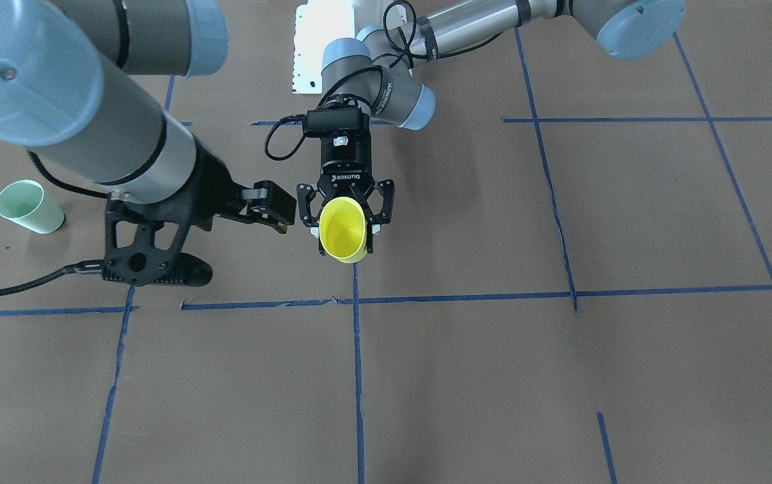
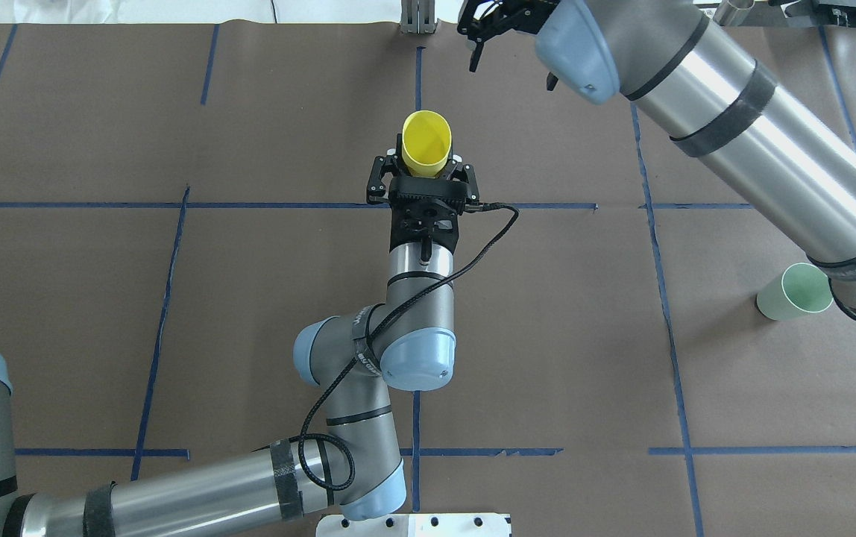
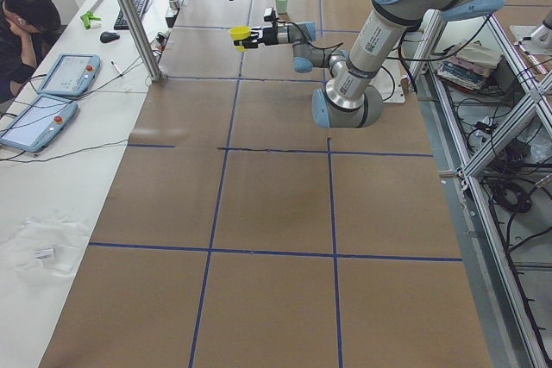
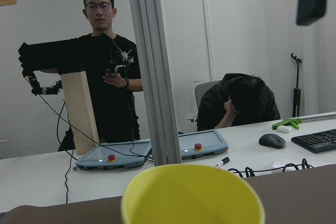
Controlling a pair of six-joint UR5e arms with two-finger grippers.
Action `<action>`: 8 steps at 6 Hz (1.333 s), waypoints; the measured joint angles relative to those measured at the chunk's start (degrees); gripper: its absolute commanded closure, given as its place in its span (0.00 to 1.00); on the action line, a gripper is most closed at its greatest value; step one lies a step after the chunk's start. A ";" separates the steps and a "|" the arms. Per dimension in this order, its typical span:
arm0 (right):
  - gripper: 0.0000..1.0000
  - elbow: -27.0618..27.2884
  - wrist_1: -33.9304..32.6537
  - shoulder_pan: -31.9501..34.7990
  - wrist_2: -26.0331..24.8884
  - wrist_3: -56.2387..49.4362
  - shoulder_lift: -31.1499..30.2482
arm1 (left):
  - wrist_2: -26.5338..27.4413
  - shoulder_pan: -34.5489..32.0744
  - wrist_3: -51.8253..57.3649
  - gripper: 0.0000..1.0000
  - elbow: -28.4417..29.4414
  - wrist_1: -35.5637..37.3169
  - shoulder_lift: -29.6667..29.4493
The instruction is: Transfer and stack yellow cup on green cup
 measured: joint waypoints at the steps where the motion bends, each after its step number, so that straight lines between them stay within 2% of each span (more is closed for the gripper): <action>1: 0.07 -1.33 0.05 -1.21 -1.21 1.83 2.03 | 0.03 0.21 -2.21 0.66 0.24 -0.01 0.10; 3: 0.08 -8.21 0.14 -3.41 -3.92 3.89 7.47 | 0.04 0.30 -4.31 0.65 0.30 -0.01 0.19; 4: 0.09 -9.76 0.14 -4.57 -6.00 3.61 8.35 | 0.02 0.30 -4.47 0.65 0.30 -0.04 0.17; 6: 0.15 -10.19 0.09 -6.92 -9.73 2.15 7.51 | -0.13 0.30 -4.49 0.65 0.30 -0.05 0.21; 8: 0.28 -9.85 0.05 -8.27 -11.01 0.55 5.86 | -0.24 0.24 -4.49 0.65 0.30 -0.05 0.17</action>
